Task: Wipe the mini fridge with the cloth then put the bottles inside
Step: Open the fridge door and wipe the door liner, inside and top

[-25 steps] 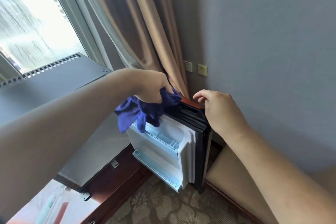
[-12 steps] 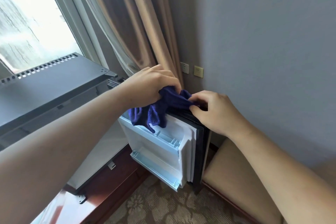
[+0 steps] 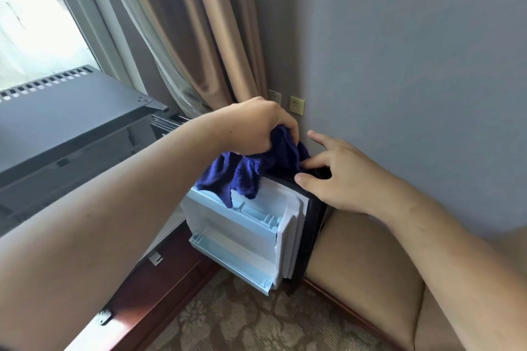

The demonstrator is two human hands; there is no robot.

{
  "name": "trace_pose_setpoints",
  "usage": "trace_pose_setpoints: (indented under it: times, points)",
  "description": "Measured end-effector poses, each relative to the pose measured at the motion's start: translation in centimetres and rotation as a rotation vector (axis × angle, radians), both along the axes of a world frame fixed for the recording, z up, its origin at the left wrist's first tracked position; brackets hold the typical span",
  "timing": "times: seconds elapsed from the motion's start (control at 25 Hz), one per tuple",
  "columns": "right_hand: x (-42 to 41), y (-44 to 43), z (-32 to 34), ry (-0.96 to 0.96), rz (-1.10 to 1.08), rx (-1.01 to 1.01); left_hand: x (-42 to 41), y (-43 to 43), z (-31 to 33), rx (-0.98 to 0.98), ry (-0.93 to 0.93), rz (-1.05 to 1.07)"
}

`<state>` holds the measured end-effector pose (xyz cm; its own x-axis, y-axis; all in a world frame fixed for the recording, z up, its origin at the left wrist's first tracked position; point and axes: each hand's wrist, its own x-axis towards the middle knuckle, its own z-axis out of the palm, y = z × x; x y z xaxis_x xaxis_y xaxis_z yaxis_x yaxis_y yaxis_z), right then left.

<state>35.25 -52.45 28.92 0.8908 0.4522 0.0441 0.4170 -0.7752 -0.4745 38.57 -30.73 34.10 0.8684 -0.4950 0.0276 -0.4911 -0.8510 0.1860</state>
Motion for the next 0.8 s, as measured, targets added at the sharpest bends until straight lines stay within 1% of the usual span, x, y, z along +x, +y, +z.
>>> trace_pose_setpoints:
  times: [0.16,0.32,0.48,0.64,0.8]
  points:
    - [0.7,2.3,0.9,0.079,0.026,-0.067,0.4,2.5,-0.1,-0.100,-0.021,0.050]
    - [1.3,6.0,0.8,0.127,0.087,-0.072,1.4,6.8,0.4,-0.104,-0.025,0.104]
    - [1.7,8.6,0.5,0.086,0.092,-0.087,1.8,9.6,0.1,-0.135,-0.030,0.166]
    - [1.6,5.9,0.4,0.089,0.010,-0.127,1.6,8.1,-0.5,-0.124,-0.066,0.114]
    - [0.2,0.8,0.1,0.090,-0.106,-0.087,1.5,3.1,-0.9,-0.062,-0.092,-0.034]
